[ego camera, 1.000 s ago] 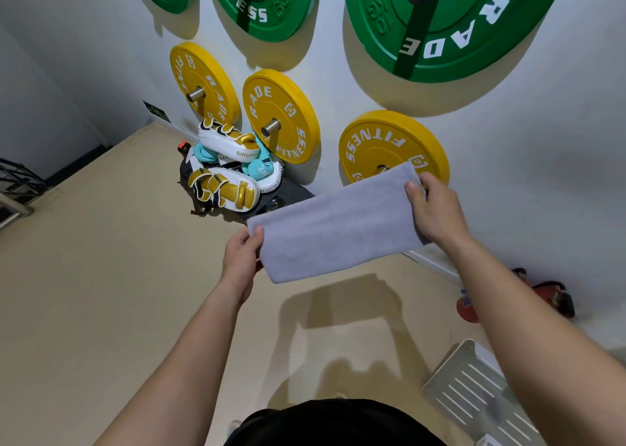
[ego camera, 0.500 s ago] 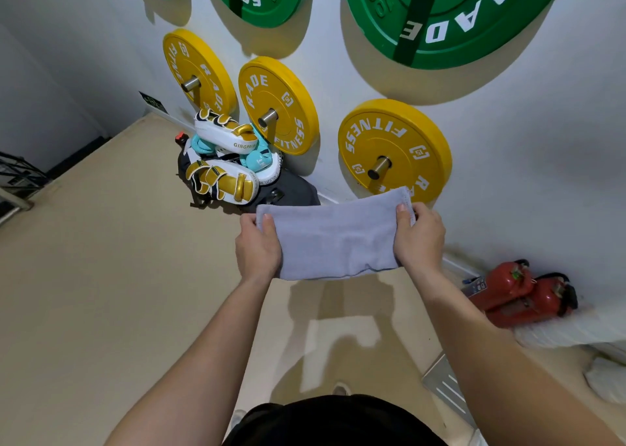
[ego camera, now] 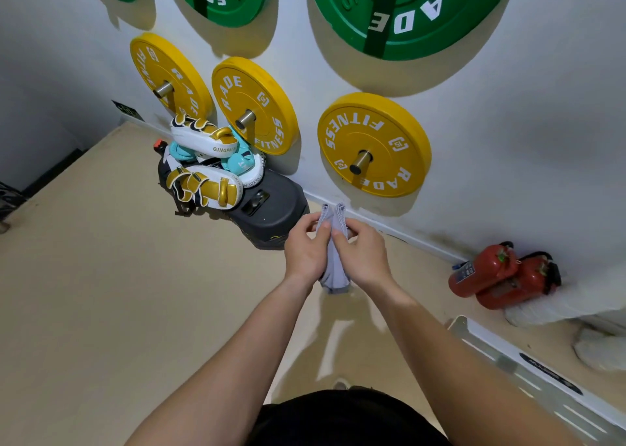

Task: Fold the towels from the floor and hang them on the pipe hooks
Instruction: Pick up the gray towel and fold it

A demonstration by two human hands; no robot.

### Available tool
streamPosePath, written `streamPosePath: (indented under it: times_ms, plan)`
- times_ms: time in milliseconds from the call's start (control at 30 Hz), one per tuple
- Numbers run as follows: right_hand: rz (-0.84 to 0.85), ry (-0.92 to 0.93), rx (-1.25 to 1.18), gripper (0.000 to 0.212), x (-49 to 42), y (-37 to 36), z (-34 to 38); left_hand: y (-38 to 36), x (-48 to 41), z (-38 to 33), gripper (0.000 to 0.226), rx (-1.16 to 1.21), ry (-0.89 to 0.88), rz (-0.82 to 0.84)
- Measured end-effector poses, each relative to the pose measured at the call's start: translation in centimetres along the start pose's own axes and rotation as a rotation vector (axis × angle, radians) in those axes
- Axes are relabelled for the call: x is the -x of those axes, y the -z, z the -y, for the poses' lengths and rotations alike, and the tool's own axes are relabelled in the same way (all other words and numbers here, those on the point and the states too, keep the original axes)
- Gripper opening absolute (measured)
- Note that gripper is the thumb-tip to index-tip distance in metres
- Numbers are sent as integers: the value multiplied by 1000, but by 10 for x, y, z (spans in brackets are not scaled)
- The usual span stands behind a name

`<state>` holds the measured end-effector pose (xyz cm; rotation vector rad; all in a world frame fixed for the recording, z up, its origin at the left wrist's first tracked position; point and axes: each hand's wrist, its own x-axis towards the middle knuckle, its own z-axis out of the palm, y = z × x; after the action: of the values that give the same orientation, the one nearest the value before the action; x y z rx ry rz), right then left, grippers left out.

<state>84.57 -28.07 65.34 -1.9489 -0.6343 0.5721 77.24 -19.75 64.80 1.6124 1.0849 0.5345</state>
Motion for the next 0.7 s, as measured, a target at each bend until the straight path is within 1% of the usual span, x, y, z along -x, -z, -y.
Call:
streamPosePath:
  times_ms: [100,167,233,333,400,433,500,533,567,600,633,667,700]
  plan:
    - [49,13,9,17,3,5,2,1,-1,-3,18,-12,-7,31]
    - [97,-17,-40,26,5,7,5,4,-1,-6,18,11,37,74]
    - [190,-44,-142,41,6,9,7,8,-2,-7,19,60,50,124]
    - [371,-114,-319,50,4,8,7,19,-8,-9,20,79,35,172]
    - [421,-153,-309,55,3,10,5,29,-17,-8,15,38,5,175]
    - [388,-151,-278,51,2,12,4,35,-20,-8,13,2,-18,183]
    - [181,-61,-127,34,-1,21,-3,45,-25,-8,15,-120,-84,241]
    - [78,5,-24,33,-3,26,-8,49,-26,-9,15,-192,-129,294]
    - [31,61,81,44,-5,31,-12,53,-26,-10,16,-252,-179,363]
    - [47,98,176,61,-9,35,-14,56,-27,-12,17,-301,-238,430]
    - [109,118,266,76,-12,36,-15,58,-27,-15,18,-327,-296,494]
    - [192,138,353,85,-16,37,-14,60,-27,-18,19,-342,-349,547]
    - [281,148,423,85,-21,36,-14,61,-26,-22,18,-347,-384,587]
